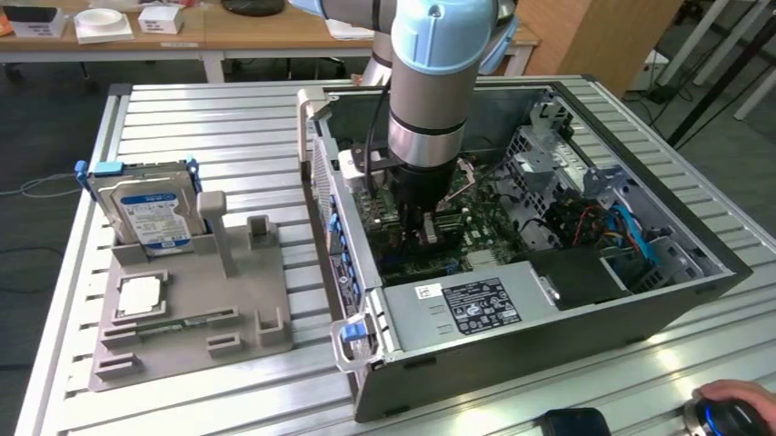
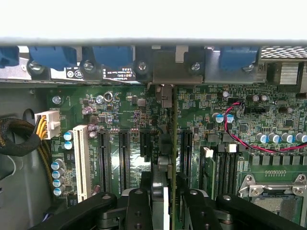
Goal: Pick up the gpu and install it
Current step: 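Insert the gpu into the slot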
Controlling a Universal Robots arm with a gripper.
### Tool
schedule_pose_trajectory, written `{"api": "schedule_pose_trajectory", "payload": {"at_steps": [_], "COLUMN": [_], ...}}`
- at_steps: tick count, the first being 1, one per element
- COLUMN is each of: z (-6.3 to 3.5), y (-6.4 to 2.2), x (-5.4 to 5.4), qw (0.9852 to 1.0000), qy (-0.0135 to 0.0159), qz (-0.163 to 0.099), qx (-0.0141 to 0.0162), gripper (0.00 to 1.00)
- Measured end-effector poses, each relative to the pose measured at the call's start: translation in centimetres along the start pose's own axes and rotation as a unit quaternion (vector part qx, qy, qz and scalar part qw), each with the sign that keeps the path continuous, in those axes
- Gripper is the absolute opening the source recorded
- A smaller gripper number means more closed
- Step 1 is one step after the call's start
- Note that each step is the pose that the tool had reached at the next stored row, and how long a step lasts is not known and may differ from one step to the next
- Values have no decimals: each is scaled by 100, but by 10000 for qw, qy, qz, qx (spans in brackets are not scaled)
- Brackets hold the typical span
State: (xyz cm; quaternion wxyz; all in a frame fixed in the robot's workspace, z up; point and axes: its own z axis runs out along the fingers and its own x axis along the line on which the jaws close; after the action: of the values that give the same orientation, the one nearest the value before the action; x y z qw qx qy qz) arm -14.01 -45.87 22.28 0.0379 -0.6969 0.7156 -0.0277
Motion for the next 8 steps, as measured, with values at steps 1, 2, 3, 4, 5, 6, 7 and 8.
{"api": "schedule_pose_trajectory", "payload": {"at_steps": [1, 2, 3, 4, 5, 6, 7, 8], "z": [0, 0, 0, 0, 0, 0, 0, 0], "y": [0, 0, 0, 0, 0, 0, 0, 0], "x": [0, 0, 0, 0, 0, 0, 0, 0], "qw": [10000, 10000, 10000, 10000, 10000, 10000, 10000, 10000], "qy": [0, 0, 0, 0, 0, 0, 0, 0], "qz": [0, 0, 0, 0, 0, 0, 0, 0], "qx": [0, 0, 0, 0, 0, 0, 0, 0], "gripper": [30, 30, 30, 30, 30, 30, 30, 30]}}
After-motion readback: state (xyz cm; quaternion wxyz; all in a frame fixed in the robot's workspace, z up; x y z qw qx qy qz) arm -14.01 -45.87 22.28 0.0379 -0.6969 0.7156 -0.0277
